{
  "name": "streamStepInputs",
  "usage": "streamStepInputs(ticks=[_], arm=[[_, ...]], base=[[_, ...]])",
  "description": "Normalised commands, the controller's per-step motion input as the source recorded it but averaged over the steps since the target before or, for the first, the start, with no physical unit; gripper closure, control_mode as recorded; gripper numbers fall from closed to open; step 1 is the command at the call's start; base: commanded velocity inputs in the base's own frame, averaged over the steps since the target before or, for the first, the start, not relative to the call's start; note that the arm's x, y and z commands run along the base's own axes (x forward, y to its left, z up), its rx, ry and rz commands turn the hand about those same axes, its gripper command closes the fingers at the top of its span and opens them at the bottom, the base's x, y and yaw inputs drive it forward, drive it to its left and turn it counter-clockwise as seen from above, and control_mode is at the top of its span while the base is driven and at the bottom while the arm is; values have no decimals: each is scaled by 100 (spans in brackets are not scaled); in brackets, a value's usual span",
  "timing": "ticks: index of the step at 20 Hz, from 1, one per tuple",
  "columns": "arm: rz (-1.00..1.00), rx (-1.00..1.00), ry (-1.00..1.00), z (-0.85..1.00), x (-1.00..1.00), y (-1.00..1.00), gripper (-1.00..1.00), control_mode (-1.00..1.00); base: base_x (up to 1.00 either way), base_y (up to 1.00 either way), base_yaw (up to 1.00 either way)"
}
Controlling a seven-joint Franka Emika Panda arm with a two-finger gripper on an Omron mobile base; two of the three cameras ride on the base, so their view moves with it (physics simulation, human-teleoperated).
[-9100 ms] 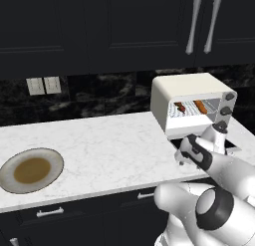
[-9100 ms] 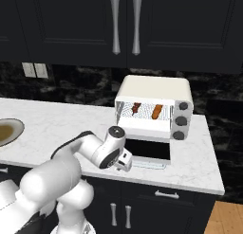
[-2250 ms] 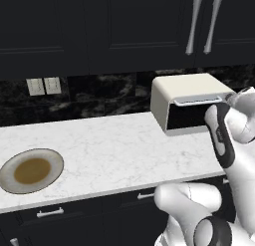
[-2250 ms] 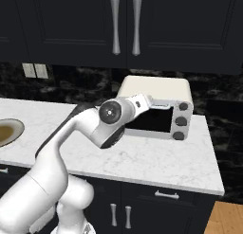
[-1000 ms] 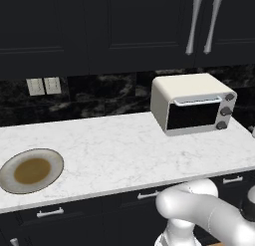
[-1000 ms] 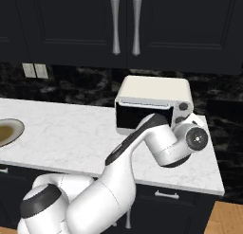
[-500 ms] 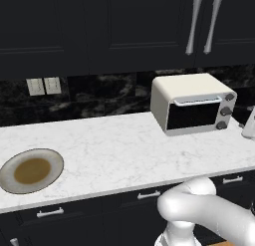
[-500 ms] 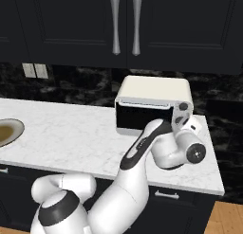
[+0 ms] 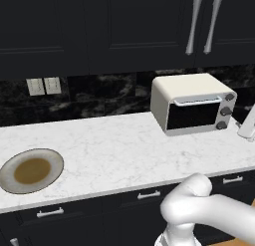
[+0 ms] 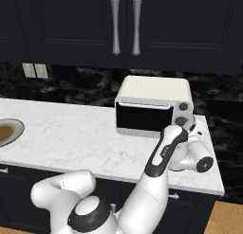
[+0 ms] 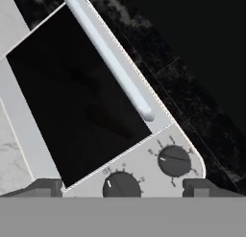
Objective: Pick up the kebab skewer and baguette bread, and place them inside the toaster oven. Close the toaster oven door and start by setting the timer.
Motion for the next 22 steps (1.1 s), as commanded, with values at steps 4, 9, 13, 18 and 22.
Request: streamStepInputs(ticks=[4, 9, 13, 18, 22], arm=[[7, 0, -13, -7, 24, -18, -100, -100], [7, 0, -10, -3, 28, 0, -100, -100], [6, 0, -10, -14, 36, 0, -100, -100], [7, -1, -5, -16, 38, 0, -100, -100], [3, -4, -4, -11, 35, 0, -100, -100]], base=[[0, 0, 0], [0, 0, 0], [0, 0, 0], [0, 0, 0], [0, 0, 0]])
